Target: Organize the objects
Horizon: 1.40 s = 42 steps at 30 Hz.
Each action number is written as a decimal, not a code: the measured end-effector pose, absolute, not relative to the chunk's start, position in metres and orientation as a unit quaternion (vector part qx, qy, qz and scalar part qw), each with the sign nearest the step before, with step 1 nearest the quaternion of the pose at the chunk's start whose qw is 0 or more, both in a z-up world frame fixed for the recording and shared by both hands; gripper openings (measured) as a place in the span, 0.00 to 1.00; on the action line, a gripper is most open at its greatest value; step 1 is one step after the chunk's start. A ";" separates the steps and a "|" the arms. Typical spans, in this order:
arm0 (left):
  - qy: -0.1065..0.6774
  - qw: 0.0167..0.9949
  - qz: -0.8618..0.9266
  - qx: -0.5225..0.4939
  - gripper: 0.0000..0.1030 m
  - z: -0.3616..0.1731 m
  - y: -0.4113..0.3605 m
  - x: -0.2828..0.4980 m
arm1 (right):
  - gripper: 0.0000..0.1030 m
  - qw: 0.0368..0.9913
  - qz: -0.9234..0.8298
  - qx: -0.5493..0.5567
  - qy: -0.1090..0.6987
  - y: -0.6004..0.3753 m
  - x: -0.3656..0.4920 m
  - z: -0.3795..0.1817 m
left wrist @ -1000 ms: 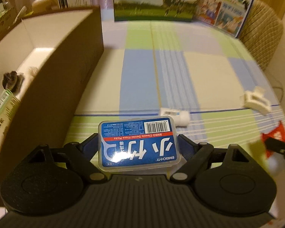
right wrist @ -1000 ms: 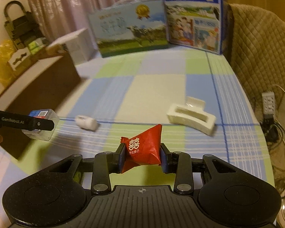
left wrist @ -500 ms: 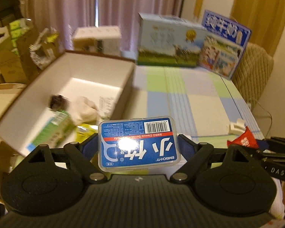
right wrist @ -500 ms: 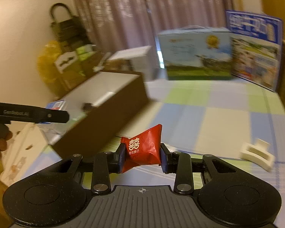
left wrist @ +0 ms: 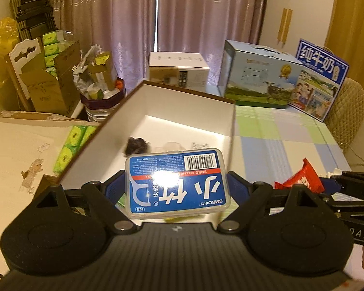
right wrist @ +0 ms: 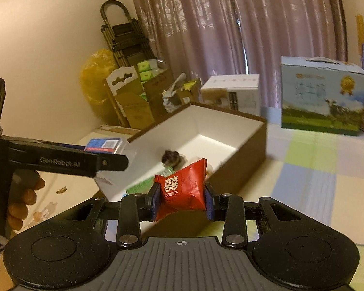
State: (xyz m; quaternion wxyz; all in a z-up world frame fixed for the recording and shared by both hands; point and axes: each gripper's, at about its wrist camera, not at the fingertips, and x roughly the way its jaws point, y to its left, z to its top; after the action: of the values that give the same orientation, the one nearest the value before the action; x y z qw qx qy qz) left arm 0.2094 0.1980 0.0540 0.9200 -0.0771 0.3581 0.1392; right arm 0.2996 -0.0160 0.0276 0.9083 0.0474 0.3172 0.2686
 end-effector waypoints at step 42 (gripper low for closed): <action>0.430 0.900 0.066 -0.021 0.83 -0.037 0.330 0.432 | 0.32 0.906 0.151 -0.089 0.386 0.058 0.524 -0.048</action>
State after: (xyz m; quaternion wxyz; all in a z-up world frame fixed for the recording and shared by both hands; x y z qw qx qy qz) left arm 0.4323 0.3297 -0.0369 0.9001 -0.0208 0.4302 0.0662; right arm 0.5244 0.0582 -0.0481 0.9058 -0.0887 0.3859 0.1510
